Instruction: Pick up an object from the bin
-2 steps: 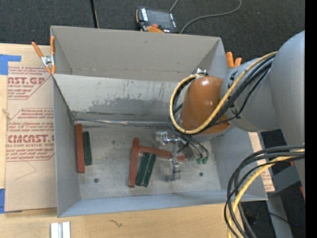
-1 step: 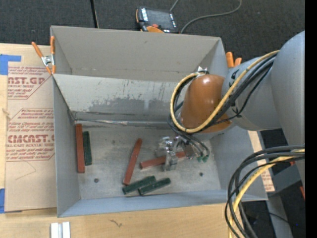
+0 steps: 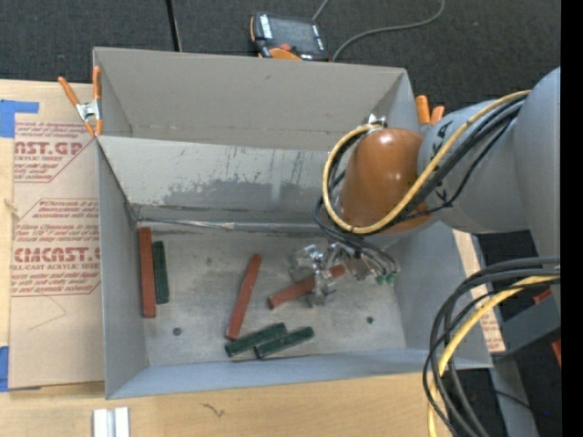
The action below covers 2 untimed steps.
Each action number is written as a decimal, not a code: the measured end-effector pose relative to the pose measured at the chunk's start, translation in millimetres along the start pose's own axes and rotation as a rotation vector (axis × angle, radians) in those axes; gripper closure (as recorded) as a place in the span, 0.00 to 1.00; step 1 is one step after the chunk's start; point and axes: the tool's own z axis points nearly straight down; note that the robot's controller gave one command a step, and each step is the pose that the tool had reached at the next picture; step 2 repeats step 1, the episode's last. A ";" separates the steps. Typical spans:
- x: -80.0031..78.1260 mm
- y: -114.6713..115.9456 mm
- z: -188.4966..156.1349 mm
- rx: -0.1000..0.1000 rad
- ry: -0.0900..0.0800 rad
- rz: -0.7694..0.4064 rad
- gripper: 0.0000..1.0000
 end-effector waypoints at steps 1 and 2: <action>6.6 22.7 -151.1 0.002 -0.007 0.132 1.00; 6.6 22.7 -151.1 0.002 -0.007 0.132 1.00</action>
Offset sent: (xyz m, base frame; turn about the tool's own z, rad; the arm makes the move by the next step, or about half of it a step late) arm -0.0169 0.0169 0.1466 0.1324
